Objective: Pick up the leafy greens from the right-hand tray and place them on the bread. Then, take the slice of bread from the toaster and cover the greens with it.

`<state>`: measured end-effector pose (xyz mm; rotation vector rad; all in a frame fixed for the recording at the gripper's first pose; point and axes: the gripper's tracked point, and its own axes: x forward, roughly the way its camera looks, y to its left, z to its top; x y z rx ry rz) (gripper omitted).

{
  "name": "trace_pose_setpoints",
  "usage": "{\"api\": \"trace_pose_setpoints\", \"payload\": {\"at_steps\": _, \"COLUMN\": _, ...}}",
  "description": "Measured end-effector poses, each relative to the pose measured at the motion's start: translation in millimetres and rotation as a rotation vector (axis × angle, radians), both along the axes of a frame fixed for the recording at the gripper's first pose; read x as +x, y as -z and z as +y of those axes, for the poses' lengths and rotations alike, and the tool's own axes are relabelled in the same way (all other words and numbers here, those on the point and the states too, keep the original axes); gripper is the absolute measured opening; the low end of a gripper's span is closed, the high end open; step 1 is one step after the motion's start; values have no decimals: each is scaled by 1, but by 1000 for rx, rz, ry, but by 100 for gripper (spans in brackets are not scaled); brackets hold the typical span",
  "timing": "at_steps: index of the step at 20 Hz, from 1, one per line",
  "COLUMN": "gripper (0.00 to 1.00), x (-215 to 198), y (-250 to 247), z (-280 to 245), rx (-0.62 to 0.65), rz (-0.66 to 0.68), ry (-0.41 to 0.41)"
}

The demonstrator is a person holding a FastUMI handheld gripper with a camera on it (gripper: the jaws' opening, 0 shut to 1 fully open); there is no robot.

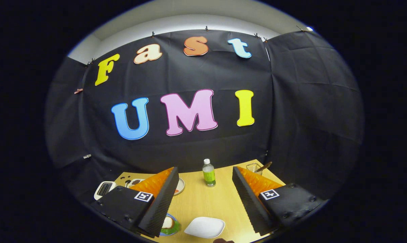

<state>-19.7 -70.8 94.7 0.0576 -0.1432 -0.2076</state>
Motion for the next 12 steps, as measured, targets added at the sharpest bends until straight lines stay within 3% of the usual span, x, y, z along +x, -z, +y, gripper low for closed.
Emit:
{"api": "trace_pose_setpoints", "payload": {"at_steps": 4, "gripper": 99, "x": -1, "y": 1, "z": -34, "rx": -18, "rz": 25, "ry": 16}}
{"api": "trace_pose_setpoints", "payload": {"at_steps": 12, "gripper": 99, "x": 13, "y": 0, "z": -58, "rx": -23, "rz": 27, "ry": -52}}
